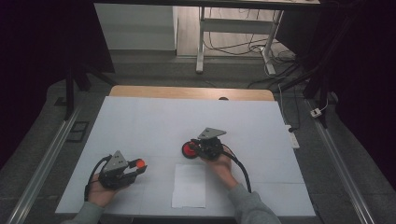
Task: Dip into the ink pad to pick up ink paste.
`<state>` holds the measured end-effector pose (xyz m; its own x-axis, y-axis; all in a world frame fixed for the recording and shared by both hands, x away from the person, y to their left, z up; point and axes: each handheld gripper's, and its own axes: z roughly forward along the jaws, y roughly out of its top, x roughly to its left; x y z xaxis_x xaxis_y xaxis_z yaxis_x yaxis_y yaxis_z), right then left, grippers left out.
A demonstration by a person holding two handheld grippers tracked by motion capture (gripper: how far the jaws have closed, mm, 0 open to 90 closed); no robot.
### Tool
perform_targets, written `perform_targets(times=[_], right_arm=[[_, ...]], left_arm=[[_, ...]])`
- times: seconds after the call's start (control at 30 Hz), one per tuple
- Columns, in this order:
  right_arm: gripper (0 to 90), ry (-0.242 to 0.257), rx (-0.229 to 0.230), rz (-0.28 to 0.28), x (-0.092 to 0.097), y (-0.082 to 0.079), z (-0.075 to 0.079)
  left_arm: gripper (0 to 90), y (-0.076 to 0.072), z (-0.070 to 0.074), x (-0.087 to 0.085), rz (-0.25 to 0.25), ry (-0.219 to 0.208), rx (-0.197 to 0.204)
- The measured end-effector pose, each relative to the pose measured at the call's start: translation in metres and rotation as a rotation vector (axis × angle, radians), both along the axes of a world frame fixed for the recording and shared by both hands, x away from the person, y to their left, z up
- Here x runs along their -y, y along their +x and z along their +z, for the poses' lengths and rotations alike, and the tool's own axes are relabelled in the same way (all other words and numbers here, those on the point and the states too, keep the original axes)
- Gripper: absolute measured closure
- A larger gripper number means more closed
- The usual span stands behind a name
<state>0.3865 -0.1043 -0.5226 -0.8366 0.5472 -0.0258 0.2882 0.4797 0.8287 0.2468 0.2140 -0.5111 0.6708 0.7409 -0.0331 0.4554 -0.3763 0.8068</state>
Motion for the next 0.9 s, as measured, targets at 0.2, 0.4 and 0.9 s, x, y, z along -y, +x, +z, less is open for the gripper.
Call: perform_targets(times=[0.2,0.4,0.9], right_arm=[[72.7,-0.015,0.003,-0.001,-0.0012,-0.0006,0.0006],[72.8,-0.015,0.001,-0.012,-0.0021,-0.0016,0.0003],[72.8,-0.018,0.004,-0.025,-0.0029,-0.0031,0.0]], left_arm=[[64.9,-0.0001,0.0001,0.0002,0.002,0.0,0.001],[64.8,-0.0005,0.0002,0.0,0.003,0.0,0.003],[64.9,-0.0002,0.0002,-0.0013,0.005,0.001,0.0]])
